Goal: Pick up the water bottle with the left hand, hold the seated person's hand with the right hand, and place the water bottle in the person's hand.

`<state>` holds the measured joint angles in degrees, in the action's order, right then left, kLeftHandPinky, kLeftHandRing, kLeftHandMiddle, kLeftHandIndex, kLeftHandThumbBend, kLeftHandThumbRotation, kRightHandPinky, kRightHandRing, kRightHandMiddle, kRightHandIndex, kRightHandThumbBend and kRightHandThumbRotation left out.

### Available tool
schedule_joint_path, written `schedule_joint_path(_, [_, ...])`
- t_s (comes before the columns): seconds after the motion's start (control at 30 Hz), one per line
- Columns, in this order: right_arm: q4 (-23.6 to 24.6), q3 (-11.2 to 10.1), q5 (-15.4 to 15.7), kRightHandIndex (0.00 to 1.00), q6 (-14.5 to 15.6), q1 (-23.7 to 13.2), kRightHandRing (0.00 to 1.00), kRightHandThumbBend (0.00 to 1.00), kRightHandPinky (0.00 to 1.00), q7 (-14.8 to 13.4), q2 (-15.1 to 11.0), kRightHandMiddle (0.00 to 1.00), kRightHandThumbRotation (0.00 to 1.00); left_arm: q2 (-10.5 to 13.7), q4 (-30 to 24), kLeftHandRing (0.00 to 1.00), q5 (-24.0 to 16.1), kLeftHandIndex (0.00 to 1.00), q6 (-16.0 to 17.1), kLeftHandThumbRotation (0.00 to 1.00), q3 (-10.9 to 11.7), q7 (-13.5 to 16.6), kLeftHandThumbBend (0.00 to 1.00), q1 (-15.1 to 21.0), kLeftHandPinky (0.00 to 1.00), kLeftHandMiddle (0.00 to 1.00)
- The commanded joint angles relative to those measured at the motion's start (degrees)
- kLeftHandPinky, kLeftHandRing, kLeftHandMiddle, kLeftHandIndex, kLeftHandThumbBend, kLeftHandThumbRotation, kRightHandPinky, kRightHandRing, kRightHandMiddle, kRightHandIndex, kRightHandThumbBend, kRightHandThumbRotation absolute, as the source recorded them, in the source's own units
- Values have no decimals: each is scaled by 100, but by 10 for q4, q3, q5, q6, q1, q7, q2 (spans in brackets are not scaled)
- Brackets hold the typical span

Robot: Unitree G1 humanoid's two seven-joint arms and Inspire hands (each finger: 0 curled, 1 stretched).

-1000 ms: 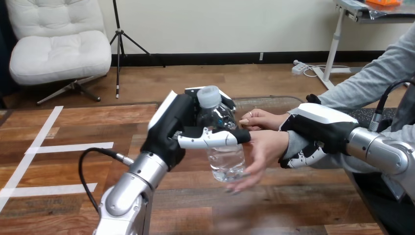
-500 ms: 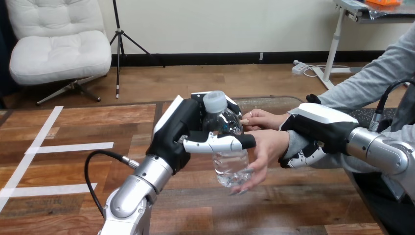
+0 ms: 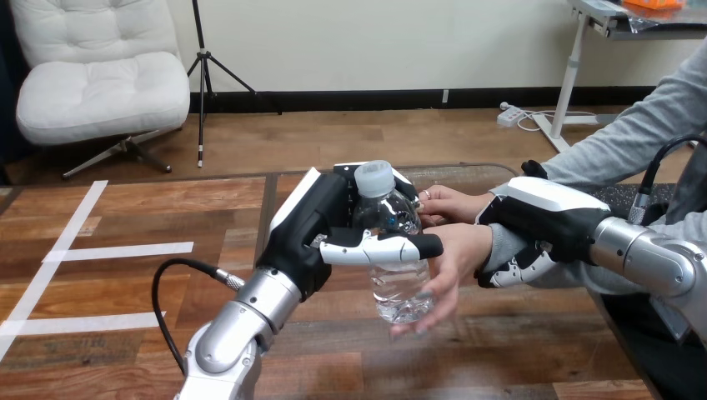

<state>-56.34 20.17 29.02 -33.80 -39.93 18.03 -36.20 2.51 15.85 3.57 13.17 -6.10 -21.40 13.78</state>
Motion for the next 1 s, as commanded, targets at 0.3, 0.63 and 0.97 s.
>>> schedule_joint_path(0.3, [42, -33, -31, 38, -1, -44, 28, 47, 23, -7, 5, 34, 0, -15, 19, 35, -15, 38, 52, 0, -2, 11, 82, 49, 30, 38])
schedule_joint_path(0.63, [38, -32, -30, 37, -6, -43, 27, 47, 23, -13, 5, 34, 0, -13, 47, 35, -32, 38, 88, 0, -1, 28, 79, 63, 30, 39])
schedule_joint_path(0.97, [45, -33, -32, 37, 3, -39, 27, 48, 23, -8, 5, 33, 0, -7, 61, 36, -50, 38, 96, 0, 0, 42, 75, 74, 31, 39])
